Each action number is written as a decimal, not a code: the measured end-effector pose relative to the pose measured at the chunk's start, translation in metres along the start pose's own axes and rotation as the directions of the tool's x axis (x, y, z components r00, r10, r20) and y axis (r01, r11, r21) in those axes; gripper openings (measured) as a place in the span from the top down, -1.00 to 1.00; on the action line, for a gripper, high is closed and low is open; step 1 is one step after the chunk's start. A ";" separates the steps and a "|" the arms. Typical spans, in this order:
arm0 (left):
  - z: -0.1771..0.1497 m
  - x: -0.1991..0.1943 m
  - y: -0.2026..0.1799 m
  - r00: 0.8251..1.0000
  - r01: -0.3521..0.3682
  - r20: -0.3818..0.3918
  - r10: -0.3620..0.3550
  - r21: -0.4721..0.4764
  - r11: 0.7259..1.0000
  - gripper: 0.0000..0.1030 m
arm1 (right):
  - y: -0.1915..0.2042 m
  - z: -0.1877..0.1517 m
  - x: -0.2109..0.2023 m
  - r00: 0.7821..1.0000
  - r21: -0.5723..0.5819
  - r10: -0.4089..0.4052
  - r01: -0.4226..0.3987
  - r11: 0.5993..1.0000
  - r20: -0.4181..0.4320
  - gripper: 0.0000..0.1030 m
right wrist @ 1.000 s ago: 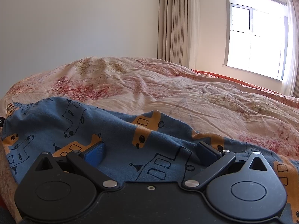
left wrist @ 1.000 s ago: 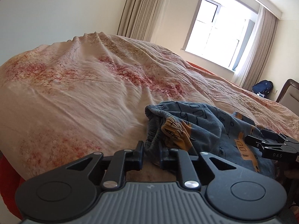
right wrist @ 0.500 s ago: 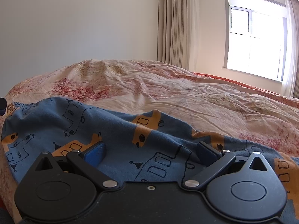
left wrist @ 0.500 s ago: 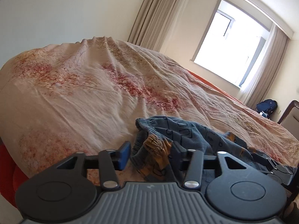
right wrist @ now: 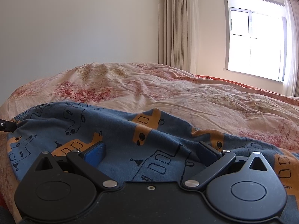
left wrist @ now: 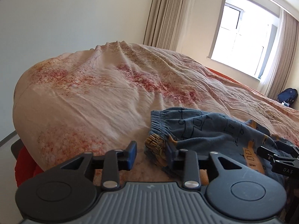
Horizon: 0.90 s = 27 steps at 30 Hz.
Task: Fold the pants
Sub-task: 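Fold the held edge over the pants with the left gripper and release, then reach the right gripper to the pants edge and close on it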
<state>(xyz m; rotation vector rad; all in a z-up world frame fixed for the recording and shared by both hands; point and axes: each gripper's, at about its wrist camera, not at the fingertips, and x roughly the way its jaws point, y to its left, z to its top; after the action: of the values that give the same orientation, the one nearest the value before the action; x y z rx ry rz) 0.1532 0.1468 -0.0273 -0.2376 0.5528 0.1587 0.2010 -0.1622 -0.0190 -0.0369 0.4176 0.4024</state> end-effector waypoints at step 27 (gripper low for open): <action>-0.040 0.010 -0.099 0.961 0.258 -0.150 -0.234 0.169 0.951 -0.43 | -0.084 0.066 0.082 0.976 -0.005 -0.130 0.131 0.991 -0.175 -0.98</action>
<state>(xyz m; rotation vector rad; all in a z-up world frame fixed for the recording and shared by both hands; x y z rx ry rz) 0.1625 0.0416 -0.0479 -0.1324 0.6565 -0.1526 0.3273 -0.2010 0.0048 -0.0933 0.5873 0.2690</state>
